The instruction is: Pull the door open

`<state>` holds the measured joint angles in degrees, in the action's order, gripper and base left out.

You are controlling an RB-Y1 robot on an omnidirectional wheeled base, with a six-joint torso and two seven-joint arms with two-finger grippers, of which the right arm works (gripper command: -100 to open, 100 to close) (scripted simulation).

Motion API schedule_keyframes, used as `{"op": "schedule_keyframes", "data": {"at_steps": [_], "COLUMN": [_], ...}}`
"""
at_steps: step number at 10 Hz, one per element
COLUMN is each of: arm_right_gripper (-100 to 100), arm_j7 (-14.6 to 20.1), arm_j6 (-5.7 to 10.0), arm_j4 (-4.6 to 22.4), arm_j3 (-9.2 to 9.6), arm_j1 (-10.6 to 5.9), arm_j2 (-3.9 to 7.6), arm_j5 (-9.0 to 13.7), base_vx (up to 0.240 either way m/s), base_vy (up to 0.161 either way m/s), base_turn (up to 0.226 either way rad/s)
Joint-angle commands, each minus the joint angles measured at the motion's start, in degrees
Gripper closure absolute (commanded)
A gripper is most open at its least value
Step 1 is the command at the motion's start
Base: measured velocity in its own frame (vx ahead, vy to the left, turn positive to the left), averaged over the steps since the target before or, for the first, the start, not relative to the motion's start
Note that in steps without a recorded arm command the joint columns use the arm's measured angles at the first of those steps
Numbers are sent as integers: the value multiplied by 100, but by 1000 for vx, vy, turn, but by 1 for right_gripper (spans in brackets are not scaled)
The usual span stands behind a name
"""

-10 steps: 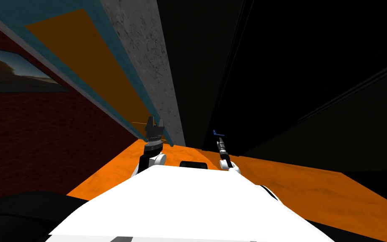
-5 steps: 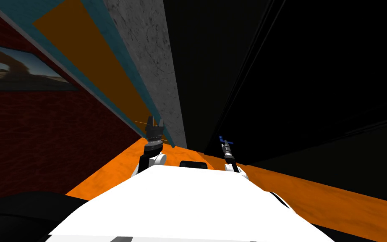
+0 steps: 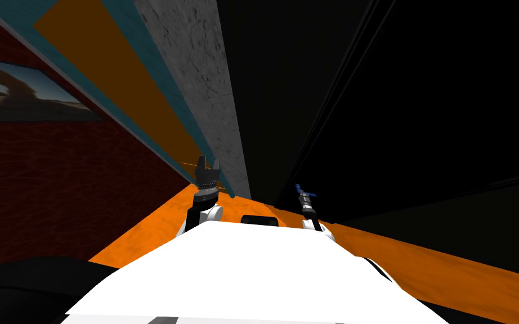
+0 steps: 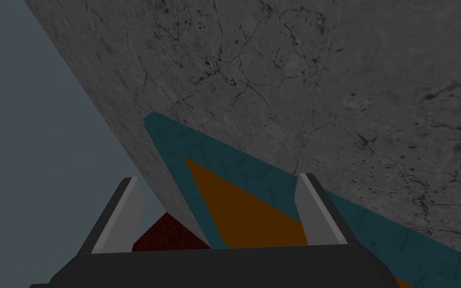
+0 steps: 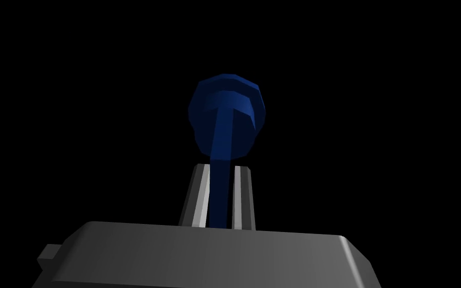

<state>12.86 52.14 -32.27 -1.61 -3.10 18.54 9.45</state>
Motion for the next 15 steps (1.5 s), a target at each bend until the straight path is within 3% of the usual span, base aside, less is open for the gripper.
{"op": "schedule_keyframes", "data": {"at_steps": [1,3,12,13,15], "arm_right_gripper": [100,100,100,100,100], "arm_j7": [0,0,684,629,721], "arm_j6": [1,1,547,447,596], "arm_j4": [0,0,-63,-176,-155], "arm_j3": [0,0,523,502,585], "arm_j1": [4,4,429,460,571], "arm_j2": [-1,-1,480,436,510], "arm_j5": [0,0,-270,-259,-281], "base_vx": [-18,-4,-209,-108,-174], "base_vy": [1,0,-60,-10,-68], "base_turn": [1,-1,128,19,164]}}
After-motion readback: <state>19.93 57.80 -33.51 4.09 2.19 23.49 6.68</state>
